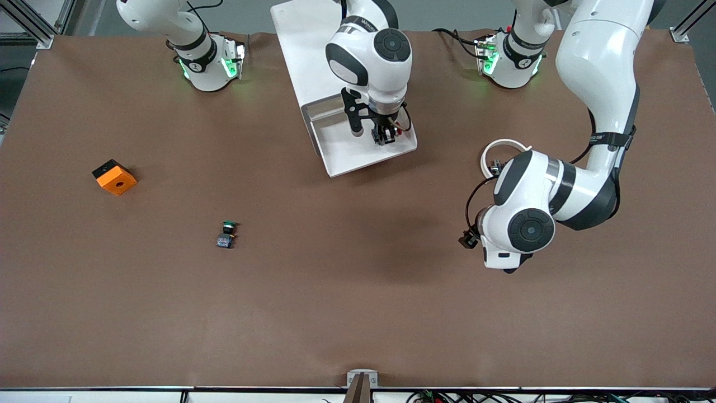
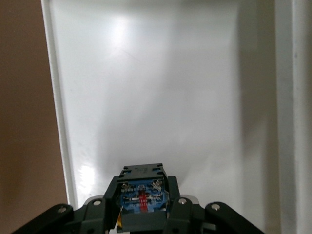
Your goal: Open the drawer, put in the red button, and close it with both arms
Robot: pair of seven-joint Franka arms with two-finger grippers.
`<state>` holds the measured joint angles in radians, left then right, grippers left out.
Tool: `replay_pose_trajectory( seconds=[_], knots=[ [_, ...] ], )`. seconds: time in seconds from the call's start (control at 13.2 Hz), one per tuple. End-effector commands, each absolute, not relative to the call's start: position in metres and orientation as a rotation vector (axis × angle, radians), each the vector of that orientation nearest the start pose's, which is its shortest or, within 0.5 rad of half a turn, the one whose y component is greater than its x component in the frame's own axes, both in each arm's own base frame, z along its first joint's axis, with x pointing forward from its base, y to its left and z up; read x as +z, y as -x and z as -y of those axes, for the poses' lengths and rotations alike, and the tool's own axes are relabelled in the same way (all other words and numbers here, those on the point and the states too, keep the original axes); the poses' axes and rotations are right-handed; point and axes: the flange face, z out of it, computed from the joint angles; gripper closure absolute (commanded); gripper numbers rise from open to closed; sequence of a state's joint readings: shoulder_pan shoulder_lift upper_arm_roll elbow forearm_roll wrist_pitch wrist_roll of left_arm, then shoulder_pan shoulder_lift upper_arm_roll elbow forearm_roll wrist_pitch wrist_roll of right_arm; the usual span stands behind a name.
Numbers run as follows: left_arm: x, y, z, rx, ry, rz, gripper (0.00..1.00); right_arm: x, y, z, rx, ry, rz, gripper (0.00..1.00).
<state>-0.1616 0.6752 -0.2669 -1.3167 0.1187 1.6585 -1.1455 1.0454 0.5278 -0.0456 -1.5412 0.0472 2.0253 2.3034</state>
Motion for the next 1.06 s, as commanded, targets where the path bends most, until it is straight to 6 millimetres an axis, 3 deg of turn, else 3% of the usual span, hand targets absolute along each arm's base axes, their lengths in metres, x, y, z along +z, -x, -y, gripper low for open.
replay_pose_trajectory(
  seconds=[0.0, 0.46, 0.76, 0.84, 0.91, 0.99],
  knots=[
    [0.328, -0.655, 0.244, 0.303, 2.821, 0.906, 0.00, 0.348, -0.369, -0.575, 0.001, 2.519, -1.943, 1.00],
    [0.324, -0.648, 0.260, 0.297, 2.838, 0.860, 0.00, 0.345, -0.375, -0.576, 0.002, 2.478, -1.953, 1.00],
    [0.325, -0.646, 0.267, 0.304, 2.896, 0.725, 0.00, 0.345, -0.376, -0.575, 0.002, 2.476, -1.955, 1.00],
    [0.324, -0.647, 0.268, 0.296, 2.913, 0.700, 0.00, 0.346, -0.376, -0.575, 0.006, 2.474, -1.953, 0.96],
    [0.325, -0.648, 0.269, 0.283, 2.936, 0.655, 0.00, 0.346, -0.377, -0.575, 0.004, 2.475, -1.952, 0.43],
    [0.324, -0.651, 0.270, 0.263, 2.970, 0.594, 0.00, 0.348, -0.378, -0.575, 0.006, 2.470, -1.958, 0.00]
  ],
)
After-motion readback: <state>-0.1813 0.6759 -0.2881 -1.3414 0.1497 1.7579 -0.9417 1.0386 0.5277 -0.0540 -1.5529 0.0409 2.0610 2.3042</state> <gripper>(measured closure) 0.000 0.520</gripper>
